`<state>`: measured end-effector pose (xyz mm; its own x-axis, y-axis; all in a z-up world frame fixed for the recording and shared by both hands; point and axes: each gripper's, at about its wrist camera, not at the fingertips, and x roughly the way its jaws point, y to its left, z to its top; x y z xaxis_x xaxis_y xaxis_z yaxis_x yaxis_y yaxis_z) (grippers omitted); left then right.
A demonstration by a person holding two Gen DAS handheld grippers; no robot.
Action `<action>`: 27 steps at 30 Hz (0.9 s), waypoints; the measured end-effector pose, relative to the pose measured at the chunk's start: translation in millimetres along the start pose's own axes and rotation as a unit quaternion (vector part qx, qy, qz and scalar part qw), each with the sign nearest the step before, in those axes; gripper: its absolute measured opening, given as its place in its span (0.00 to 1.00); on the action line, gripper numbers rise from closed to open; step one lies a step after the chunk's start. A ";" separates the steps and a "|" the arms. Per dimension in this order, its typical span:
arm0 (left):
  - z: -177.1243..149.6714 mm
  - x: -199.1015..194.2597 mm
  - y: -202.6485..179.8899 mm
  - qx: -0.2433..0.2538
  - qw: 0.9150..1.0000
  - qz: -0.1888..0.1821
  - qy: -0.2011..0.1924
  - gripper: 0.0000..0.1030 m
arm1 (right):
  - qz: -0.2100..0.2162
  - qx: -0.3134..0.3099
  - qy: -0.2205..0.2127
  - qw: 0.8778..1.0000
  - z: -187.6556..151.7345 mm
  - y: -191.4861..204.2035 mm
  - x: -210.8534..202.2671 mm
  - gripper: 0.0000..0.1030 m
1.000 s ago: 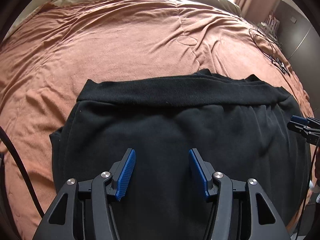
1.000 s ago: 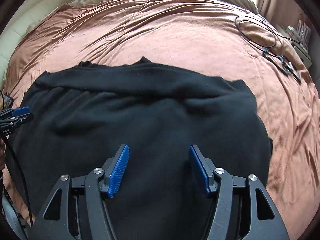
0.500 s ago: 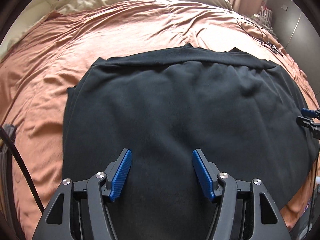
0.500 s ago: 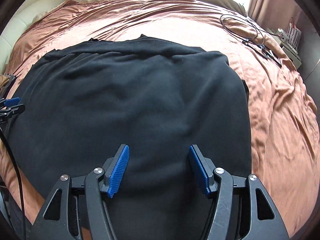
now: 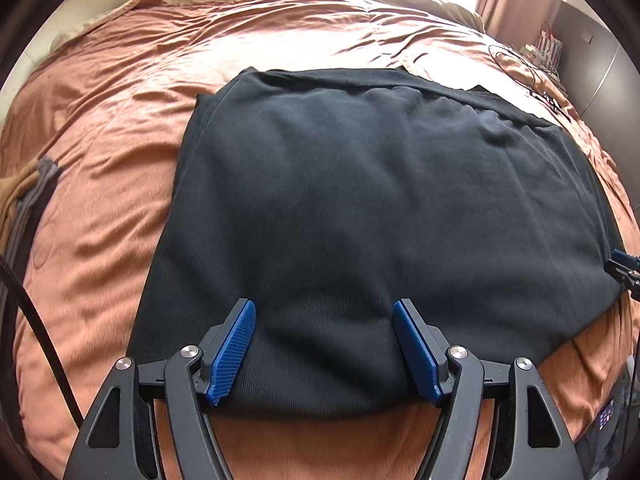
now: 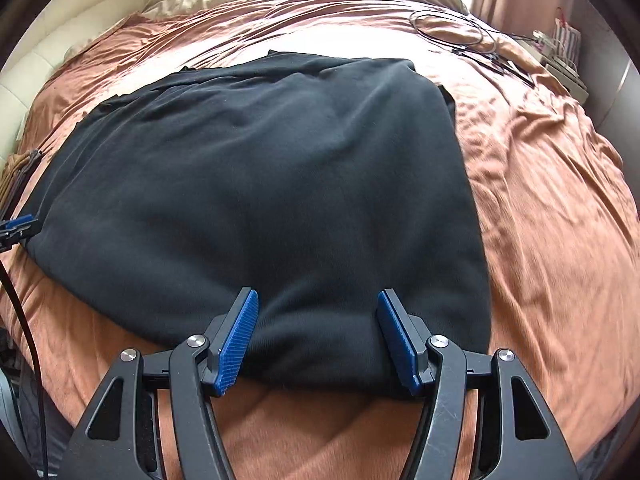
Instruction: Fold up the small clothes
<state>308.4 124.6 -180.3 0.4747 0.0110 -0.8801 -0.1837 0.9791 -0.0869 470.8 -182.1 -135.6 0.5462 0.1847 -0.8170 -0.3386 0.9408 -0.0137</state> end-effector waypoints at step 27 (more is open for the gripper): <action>-41.6 -69.3 77.9 -0.115 0.992 -0.039 -0.047 0.58 | 0.112 0.174 -0.049 0.977 -61.6 -62.7 -60.1 0.53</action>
<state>225.4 191.7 -145.6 0.5706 -0.0338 -0.8205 -0.3292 0.9059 -0.2663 412.0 -269.7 -121.2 0.5653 0.4076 -0.7171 -0.1859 0.9100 0.3707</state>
